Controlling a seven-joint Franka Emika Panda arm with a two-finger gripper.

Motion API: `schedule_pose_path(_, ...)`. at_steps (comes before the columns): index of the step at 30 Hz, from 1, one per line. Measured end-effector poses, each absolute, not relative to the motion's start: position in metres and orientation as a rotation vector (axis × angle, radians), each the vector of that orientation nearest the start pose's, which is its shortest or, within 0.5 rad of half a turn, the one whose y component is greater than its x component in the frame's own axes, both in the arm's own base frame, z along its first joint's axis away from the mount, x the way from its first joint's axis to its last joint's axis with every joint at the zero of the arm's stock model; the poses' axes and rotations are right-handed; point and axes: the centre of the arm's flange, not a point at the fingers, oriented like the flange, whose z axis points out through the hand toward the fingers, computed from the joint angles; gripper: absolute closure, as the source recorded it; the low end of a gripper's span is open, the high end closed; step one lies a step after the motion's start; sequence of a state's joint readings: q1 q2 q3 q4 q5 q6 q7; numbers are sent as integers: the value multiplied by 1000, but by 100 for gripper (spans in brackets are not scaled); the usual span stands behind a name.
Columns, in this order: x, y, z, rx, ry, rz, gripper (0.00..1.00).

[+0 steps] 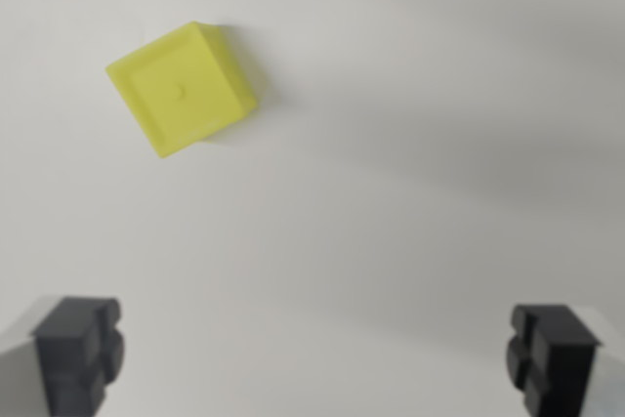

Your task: Pick yellow cube

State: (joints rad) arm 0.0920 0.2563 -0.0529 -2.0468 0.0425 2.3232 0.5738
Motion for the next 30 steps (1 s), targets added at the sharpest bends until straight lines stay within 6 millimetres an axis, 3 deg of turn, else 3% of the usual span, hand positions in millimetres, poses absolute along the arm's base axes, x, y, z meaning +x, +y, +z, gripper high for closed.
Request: schedule_pose_path(30, 596, 63, 242, -3084, 532, -10, 0)
